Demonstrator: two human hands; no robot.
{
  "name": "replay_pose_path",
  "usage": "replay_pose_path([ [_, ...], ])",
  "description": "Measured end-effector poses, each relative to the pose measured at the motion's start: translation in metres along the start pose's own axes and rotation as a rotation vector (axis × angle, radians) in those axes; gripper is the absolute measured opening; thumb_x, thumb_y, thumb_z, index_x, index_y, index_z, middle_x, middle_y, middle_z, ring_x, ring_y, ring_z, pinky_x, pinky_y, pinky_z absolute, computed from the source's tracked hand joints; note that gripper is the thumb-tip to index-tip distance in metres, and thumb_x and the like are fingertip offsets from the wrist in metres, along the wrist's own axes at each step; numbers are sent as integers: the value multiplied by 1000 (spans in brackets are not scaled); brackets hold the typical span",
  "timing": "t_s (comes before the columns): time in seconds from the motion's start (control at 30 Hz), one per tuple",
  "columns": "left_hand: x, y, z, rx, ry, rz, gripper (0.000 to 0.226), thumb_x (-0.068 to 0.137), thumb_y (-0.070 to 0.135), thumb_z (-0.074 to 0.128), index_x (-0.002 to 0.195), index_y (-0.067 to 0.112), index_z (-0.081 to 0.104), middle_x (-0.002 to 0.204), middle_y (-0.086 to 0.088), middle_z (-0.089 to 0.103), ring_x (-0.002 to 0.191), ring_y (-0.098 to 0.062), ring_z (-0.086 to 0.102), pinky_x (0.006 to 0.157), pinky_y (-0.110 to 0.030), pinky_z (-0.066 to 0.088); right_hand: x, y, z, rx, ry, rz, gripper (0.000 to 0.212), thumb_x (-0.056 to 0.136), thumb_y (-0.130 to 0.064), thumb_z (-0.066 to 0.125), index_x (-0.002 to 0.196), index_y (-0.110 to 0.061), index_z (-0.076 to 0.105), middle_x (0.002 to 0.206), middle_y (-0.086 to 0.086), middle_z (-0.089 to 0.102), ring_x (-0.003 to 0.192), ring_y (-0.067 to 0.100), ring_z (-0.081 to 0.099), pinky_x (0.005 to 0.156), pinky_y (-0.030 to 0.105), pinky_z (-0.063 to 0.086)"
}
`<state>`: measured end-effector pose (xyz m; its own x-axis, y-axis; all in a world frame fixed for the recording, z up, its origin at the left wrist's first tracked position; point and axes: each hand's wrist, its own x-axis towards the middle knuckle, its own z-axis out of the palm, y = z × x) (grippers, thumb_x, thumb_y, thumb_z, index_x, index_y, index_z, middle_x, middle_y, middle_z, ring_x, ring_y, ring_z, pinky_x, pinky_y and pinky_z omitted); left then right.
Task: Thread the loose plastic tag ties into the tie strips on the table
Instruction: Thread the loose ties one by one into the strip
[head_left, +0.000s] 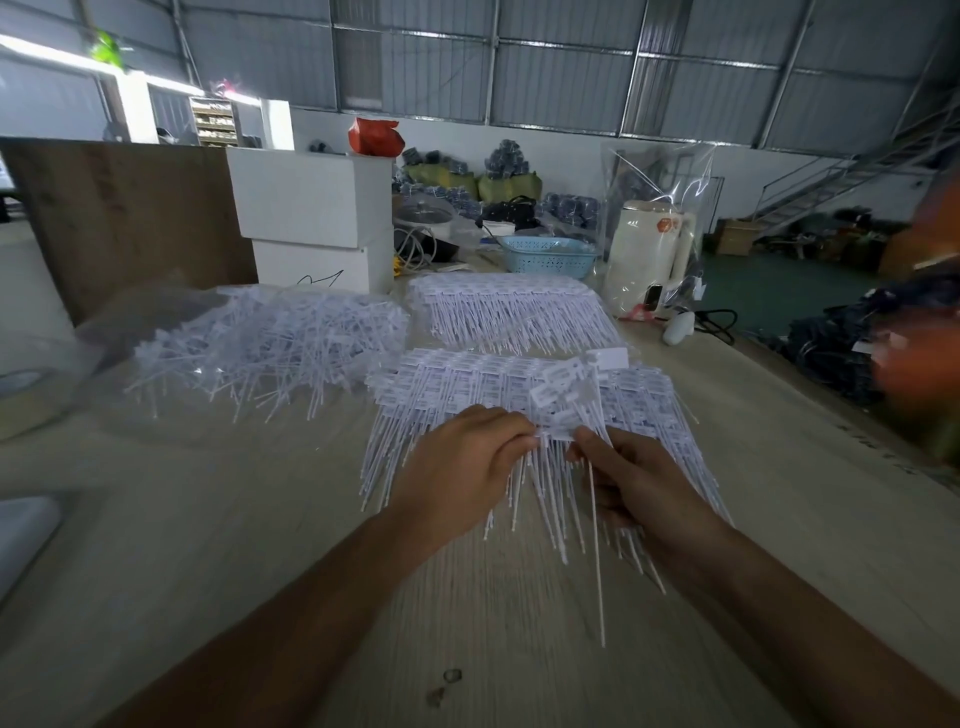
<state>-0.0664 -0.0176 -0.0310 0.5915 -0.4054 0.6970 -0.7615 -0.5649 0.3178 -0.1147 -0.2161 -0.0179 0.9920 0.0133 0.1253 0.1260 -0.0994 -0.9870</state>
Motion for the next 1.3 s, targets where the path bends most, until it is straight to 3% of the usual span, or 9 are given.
replay_pose_path([
  [0.23, 3, 4, 4, -449, -47, -263, 28, 99, 23, 60, 75, 10, 69, 59, -2, 65, 50, -24, 59, 54, -33, 49, 0, -1, -1, -93, 6, -145, 26, 88, -40, 61, 98, -19, 75, 55, 1, 30, 47, 13, 26, 45, 28, 22],
  [0.33, 4, 8, 5, -531, -27, -291, 28, 100, 24, 59, 78, 10, 69, 59, -2, 65, 46, -23, 57, 50, -26, 47, 0, 0, -1, -26, -4, -137, 23, 86, -46, 64, 86, -25, 74, 55, -3, 29, 45, 11, 25, 44, 24, 23],
  [0.4, 6, 8, 4, -545, 8, -281, 27, 100, 22, 59, 76, 12, 68, 59, -3, 64, 46, -21, 56, 51, -22, 45, 1, 2, -1, 22, 3, -66, 31, 87, -49, 63, 81, -20, 71, 55, -5, 28, 45, 11, 24, 42, 22, 24],
  [0.53, 6, 5, 6, -566, 56, -289, 28, 100, 22, 59, 75, 14, 67, 59, -4, 62, 46, -21, 56, 50, -24, 45, 4, 4, -2, 83, -77, 54, 53, 89, -56, 61, 96, -4, 65, 61, -3, 20, 48, 12, 19, 43, 22, 20],
  [0.7, 6, 1, 7, -718, 106, -387, 16, 98, 18, 61, 103, 14, 76, 65, -1, 62, 51, -16, 55, 47, -28, 45, 5, 5, -1, 94, -144, 92, 27, 86, -40, 67, 70, -18, 62, 61, -2, 24, 48, 10, 20, 42, 21, 18],
  [0.9, 6, 6, 5, -922, 87, -470, 22, 99, 9, 58, 100, 21, 76, 74, -6, 64, 61, -20, 55, 51, -32, 48, 3, 3, -1, 130, -82, 93, 24, 90, -40, 65, 83, -17, 61, 62, -3, 24, 49, 9, 20, 40, 20, 19],
  [1.0, 5, 10, 5, -981, 15, -478, 21, 99, 7, 56, 109, 9, 75, 78, -12, 62, 66, -21, 56, 52, -30, 49, 2, 2, 2, 75, -47, 103, 21, 94, -33, 65, 80, -18, 62, 58, -6, 26, 46, 8, 22, 40, 21, 19],
  [1.2, 5, 11, 2, -881, 37, -508, 18, 94, 5, 65, 105, 11, 77, 64, -4, 63, 57, -17, 57, 55, -24, 48, 3, 2, 3, 28, -31, 108, 35, 99, -29, 60, 64, -25, 56, 59, -4, 24, 46, 9, 21, 40, 20, 21],
  [1.3, 5, 4, 0, -598, 68, -408, 17, 91, 4, 68, 99, 15, 79, 63, 14, 61, 54, -6, 53, 58, -20, 45, 3, 0, 0, 53, -83, 123, 40, 98, -29, 60, 58, -28, 55, 59, -4, 24, 46, 9, 20, 40, 20, 20],
])
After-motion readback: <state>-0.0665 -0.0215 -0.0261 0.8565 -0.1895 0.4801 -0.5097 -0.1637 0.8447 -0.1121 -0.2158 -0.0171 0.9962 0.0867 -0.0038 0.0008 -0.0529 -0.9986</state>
